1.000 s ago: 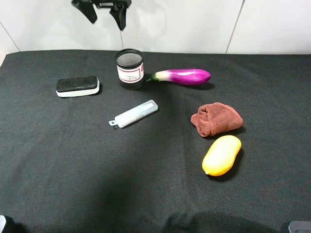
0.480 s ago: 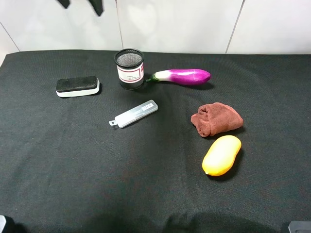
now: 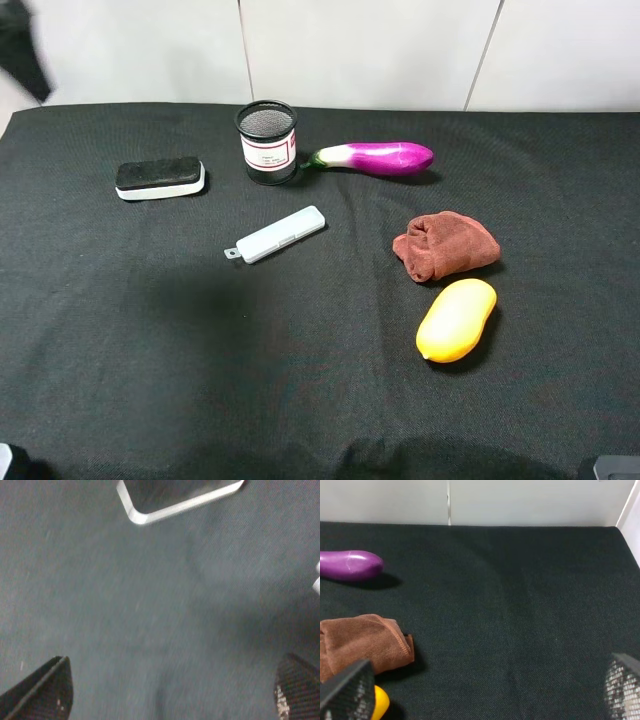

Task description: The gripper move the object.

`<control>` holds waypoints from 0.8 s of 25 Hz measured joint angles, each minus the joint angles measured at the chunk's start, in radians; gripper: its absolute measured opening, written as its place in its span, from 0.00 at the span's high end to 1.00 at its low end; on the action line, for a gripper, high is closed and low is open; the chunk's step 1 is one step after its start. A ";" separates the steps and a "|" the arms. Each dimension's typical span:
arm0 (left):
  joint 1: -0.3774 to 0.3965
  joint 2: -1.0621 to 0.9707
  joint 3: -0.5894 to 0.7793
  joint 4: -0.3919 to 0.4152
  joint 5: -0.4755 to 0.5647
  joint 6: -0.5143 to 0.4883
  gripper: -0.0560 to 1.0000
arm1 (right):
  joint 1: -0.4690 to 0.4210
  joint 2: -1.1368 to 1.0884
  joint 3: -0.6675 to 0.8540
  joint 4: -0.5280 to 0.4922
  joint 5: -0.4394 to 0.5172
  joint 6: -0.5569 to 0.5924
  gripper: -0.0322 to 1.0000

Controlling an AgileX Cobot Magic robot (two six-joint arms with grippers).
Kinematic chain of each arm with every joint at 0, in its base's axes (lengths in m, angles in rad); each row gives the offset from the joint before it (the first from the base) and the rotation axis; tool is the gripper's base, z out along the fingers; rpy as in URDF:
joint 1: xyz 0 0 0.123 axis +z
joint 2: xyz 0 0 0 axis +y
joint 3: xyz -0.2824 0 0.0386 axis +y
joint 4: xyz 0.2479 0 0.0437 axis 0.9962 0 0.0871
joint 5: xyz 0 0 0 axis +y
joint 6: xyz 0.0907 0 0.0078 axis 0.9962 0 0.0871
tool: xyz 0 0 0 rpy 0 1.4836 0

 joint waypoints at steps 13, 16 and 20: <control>0.126 -0.729 0.478 0.054 0.004 -0.116 0.15 | 0.000 0.000 0.000 0.000 0.000 0.000 0.30; 0.108 -0.870 0.579 0.053 0.004 -0.126 0.15 | 0.000 0.000 0.000 0.000 0.000 0.000 0.30; 0.067 -1.022 0.681 0.045 0.004 -0.129 0.15 | 0.000 0.000 0.000 0.000 0.000 0.000 0.30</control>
